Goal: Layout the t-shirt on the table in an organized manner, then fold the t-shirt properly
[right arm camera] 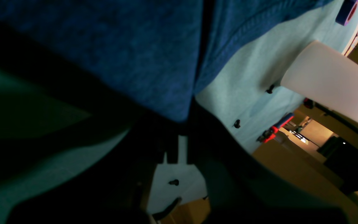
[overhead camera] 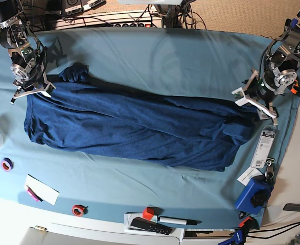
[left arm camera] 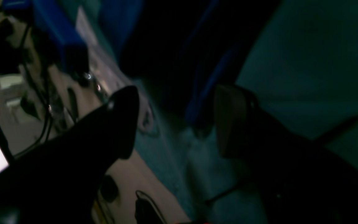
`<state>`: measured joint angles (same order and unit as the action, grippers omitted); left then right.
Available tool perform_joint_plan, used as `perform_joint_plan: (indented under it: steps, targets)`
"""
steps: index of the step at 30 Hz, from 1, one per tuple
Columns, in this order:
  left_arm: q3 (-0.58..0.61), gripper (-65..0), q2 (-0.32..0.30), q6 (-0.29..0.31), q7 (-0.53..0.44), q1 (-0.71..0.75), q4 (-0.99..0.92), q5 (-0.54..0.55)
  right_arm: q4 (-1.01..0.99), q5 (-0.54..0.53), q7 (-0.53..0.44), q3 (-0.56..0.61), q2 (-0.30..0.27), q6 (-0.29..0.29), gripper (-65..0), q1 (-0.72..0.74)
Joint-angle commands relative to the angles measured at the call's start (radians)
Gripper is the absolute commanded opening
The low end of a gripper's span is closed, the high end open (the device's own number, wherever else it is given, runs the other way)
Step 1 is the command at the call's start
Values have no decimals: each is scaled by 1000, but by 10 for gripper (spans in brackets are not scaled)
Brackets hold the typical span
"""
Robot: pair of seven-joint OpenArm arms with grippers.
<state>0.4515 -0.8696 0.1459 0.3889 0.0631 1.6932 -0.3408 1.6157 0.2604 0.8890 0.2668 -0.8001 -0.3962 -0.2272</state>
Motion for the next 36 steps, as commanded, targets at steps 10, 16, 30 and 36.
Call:
perform_joint_plan:
  steps: [10,16,30,36]
  targets:
    - [143,-268,5,-3,-8,-18,-8,-62,7,2,2,-6,-23,0,-650,8]
    - [361,-268,2,-149,29,-117,-10,-184,7,2,2,-6,-23,0,-650,8]
    - [396,-268,6,-93,43,-346,-112,-14,7,2,5,-6,-23,0,-650,8]
    - [396,-434,10,-93,33,-343,-156,6,7,2,5,-6,-23,1,-650,9]
